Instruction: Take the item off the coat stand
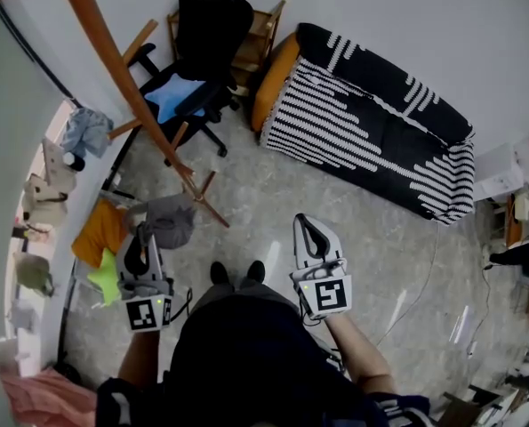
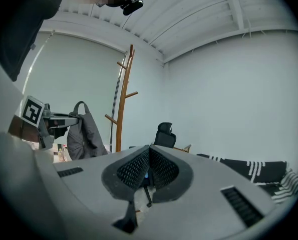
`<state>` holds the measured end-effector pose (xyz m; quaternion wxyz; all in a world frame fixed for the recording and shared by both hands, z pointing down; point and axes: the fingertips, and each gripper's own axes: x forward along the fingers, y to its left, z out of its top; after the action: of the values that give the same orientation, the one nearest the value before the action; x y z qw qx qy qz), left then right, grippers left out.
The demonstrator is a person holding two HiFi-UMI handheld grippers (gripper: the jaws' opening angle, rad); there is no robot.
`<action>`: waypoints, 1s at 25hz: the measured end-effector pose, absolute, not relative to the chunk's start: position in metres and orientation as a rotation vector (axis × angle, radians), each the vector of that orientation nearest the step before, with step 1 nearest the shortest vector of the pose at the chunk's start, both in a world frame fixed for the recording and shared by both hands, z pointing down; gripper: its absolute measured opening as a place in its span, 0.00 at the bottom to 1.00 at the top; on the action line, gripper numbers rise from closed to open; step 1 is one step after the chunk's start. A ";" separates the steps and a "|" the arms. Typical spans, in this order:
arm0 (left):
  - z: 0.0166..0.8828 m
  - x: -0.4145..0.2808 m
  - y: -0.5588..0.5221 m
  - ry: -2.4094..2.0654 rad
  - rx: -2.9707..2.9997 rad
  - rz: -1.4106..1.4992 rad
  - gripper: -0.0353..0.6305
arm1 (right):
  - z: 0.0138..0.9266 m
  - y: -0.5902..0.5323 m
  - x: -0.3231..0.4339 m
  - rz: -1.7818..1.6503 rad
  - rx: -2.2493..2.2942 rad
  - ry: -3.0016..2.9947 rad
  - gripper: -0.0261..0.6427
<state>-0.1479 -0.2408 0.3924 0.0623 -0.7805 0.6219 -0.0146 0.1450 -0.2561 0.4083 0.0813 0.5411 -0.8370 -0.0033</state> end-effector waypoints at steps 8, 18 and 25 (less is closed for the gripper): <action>0.394 -0.145 -0.237 1.906 -2.372 -0.037 0.15 | 0.410 -0.257 0.148 0.011 1.633 -2.504 0.07; 0.394 -0.143 -0.235 1.906 -2.361 -0.047 0.15 | 0.407 -0.258 0.147 -0.040 1.623 -2.476 0.07; 0.394 -0.143 -0.234 1.905 -2.357 -0.048 0.15 | 0.408 -0.259 0.147 -0.046 1.615 -2.470 0.07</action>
<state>-0.1426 -0.2344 0.3936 0.0554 -0.7764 0.6276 -0.0159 0.1471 -0.2593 0.4081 0.0949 0.5449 -0.8330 -0.0155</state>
